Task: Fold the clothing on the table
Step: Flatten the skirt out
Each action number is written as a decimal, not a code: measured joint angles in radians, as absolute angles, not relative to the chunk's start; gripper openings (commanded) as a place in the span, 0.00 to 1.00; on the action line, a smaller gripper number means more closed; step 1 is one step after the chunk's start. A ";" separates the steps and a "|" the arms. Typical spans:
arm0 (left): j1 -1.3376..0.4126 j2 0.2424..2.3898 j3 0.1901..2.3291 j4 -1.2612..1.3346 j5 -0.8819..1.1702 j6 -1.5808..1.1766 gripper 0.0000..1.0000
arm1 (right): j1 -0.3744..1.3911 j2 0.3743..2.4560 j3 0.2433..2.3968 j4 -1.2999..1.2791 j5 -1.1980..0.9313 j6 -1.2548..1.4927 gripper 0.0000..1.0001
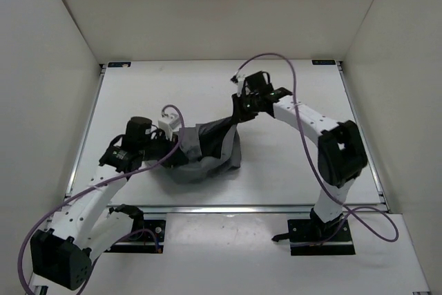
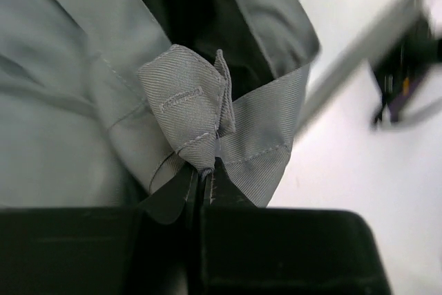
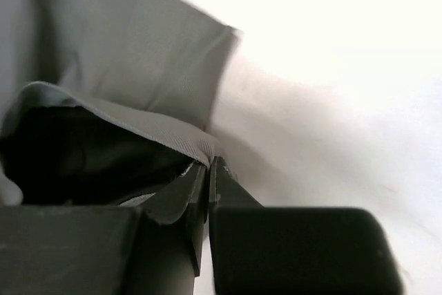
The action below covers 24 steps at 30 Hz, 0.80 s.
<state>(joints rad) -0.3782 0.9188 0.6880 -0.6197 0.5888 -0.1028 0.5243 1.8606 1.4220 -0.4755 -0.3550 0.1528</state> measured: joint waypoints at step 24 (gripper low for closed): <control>-0.231 0.869 0.996 0.061 0.481 -0.378 0.00 | 0.268 1.207 1.542 -0.476 -0.386 0.173 0.00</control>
